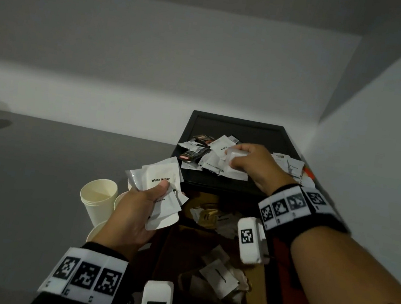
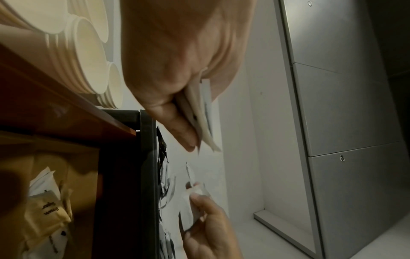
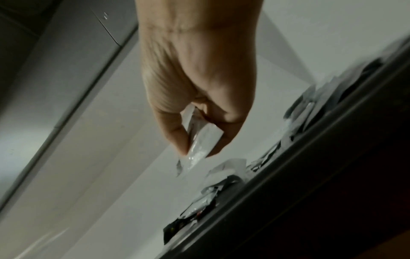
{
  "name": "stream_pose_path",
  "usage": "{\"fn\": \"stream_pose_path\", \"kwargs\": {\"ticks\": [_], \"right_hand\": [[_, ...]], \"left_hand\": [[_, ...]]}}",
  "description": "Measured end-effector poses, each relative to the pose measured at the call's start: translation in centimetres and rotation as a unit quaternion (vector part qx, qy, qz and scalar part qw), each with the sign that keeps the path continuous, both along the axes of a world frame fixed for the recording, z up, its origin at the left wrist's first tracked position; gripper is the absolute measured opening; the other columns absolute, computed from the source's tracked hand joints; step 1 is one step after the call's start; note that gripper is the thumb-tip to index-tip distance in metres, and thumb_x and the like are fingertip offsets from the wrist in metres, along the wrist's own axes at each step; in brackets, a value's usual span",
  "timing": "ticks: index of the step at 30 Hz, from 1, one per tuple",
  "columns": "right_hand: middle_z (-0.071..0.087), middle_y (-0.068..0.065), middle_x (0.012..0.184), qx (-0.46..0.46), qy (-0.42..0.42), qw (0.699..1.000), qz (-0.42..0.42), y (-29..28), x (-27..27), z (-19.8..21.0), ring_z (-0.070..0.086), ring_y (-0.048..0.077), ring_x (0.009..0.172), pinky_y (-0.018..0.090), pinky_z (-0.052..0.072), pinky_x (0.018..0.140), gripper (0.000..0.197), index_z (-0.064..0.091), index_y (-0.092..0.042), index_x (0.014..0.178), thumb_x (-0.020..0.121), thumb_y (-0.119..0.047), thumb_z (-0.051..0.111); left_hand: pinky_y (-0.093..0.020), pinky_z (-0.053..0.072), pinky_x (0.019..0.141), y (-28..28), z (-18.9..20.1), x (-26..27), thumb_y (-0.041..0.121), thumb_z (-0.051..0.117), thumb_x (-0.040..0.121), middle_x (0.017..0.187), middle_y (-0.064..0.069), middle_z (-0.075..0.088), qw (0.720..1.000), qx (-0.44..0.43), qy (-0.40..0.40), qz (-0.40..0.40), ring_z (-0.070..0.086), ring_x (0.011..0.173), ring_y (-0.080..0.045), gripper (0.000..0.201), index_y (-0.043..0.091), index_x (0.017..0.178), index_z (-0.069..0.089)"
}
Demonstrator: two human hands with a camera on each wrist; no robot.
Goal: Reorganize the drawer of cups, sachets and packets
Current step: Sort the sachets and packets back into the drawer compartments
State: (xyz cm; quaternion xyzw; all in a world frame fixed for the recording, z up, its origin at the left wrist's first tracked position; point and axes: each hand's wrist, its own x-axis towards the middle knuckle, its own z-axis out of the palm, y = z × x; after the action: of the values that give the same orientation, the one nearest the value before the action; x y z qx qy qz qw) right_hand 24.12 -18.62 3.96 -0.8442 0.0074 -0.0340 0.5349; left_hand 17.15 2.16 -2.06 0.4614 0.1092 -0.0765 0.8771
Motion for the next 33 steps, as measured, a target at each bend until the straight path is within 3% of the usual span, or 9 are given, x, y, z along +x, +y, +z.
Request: {"fn": "stream_pose_path", "kwargs": {"ticks": [2, 6, 9, 15, 19, 22, 25, 29, 33], "right_hand": [[0.059, 0.005, 0.109, 0.002, -0.001, 1.000, -0.012, 0.2, 1.2, -0.5, 0.058, 0.021, 0.099, 0.034, 0.051, 0.090, 0.035, 0.065, -0.013, 0.107, 0.078, 0.005, 0.065], [0.058, 0.007, 0.104, -0.020, -0.006, 0.996, -0.082, -0.4, 2.3, -1.3, 0.055, 0.020, 0.093, 0.034, 0.048, 0.082, 0.024, 0.061, -0.011, 0.110, 0.086, -0.007, 0.062], [0.060, 0.009, 0.091, 0.099, 0.041, 0.987, -0.119, -1.1, 2.4, -1.2, 0.056, 0.022, 0.087, 0.039, 0.049, 0.085, 0.015, 0.061, -0.009, 0.104, 0.092, -0.009, 0.052], [0.064, 0.007, 0.088, 0.228, 0.050, 0.961, -0.149, -3.0, 1.4, -0.9, 0.053, 0.019, 0.078, 0.022, 0.036, 0.053, 0.015, 0.064, -0.020, 0.085, 0.091, -0.012, 0.053], [0.063, 0.009, 0.083, 0.218, 0.038, 0.964, -0.145, -3.4, 1.0, -0.8, 0.049, 0.011, 0.058, 0.020, 0.041, 0.053, 0.015, 0.061, -0.016, 0.084, 0.093, -0.008, 0.052], [0.059, 0.014, 0.093, 0.191, 0.053, 0.964, -0.179, -3.4, 1.3, -0.3, 0.054, 0.017, 0.067, 0.024, 0.047, 0.057, 0.008, 0.059, -0.010, 0.095, 0.092, -0.008, 0.052], [0.053, 0.006, 0.078, 0.139, 0.018, 0.963, -0.231, -4.2, 1.6, -0.2, 0.051, 0.016, 0.065, 0.028, 0.048, 0.059, 0.025, 0.059, -0.001, 0.113, 0.089, -0.006, 0.052], [0.056, 0.019, 0.084, 0.120, -0.036, 0.950, -0.286, -5.8, 2.0, -0.9, 0.055, 0.026, 0.071, 0.031, 0.043, 0.057, 0.019, 0.061, -0.001, 0.098, 0.083, 0.001, 0.050], [0.048, 0.008, 0.097, 0.034, -0.049, 0.945, -0.322, -6.9, 1.5, -1.4, 0.043, 0.007, 0.060, 0.006, 0.033, 0.037, 0.042, 0.045, -0.006, 0.124, 0.085, 0.009, 0.047]], "left_hand": [[-0.037, 0.058, 0.061, -0.3, 0.1, 0.1, 0.014, 0.054, 0.093, 0.108, -0.018, 0.068, 1.000, 0.001, 0.003, -0.005, 0.068, 0.090, -0.029, 0.034, 0.005, 0.125, 0.056], [-0.034, 0.058, 0.057, -0.4, 0.0, 0.4, 0.015, 0.055, 0.092, 0.114, -0.020, 0.066, 1.000, 0.012, -0.001, -0.007, 0.067, 0.094, -0.031, 0.036, 0.005, 0.127, 0.054], [-0.034, 0.056, 0.059, -0.5, 0.0, 0.6, 0.013, 0.054, 0.093, 0.110, -0.019, 0.066, 1.000, 0.012, -0.015, -0.005, 0.067, 0.085, -0.029, 0.037, 0.005, 0.129, 0.053], [-0.031, 0.055, 0.049, -1.3, -0.1, 0.8, 0.011, 0.051, 0.095, 0.096, -0.016, 0.068, 0.999, -0.002, -0.022, -0.023, 0.071, 0.065, -0.022, 0.035, 0.004, 0.129, 0.053], [-0.031, 0.056, 0.050, -1.7, -0.1, 0.9, 0.011, 0.051, 0.094, 0.095, -0.015, 0.069, 0.999, -0.005, -0.026, -0.025, 0.071, 0.068, -0.023, 0.032, 0.006, 0.126, 0.055], [-0.030, 0.056, 0.048, -1.7, 0.2, 0.6, 0.009, 0.049, 0.095, 0.076, -0.013, 0.072, 0.998, -0.014, -0.041, -0.037, 0.070, 0.061, -0.021, 0.018, 0.007, 0.110, 0.059], [-0.032, 0.057, 0.051, -1.6, 0.3, 0.3, 0.009, 0.048, 0.095, 0.072, -0.013, 0.072, 0.998, -0.016, -0.048, -0.036, 0.070, 0.060, -0.022, 0.018, 0.008, 0.109, 0.058], [-0.032, 0.058, 0.052, -1.4, 0.2, 0.3, 0.009, 0.049, 0.095, 0.076, -0.013, 0.072, 0.999, -0.006, -0.040, -0.031, 0.070, 0.062, -0.022, 0.018, 0.007, 0.109, 0.060], [-0.031, 0.057, 0.052, -1.4, 0.1, 0.3, 0.009, 0.052, 0.093, 0.093, -0.017, 0.071, 0.999, 0.004, -0.034, -0.020, 0.070, 0.074, -0.026, 0.022, 0.006, 0.114, 0.059]]}}
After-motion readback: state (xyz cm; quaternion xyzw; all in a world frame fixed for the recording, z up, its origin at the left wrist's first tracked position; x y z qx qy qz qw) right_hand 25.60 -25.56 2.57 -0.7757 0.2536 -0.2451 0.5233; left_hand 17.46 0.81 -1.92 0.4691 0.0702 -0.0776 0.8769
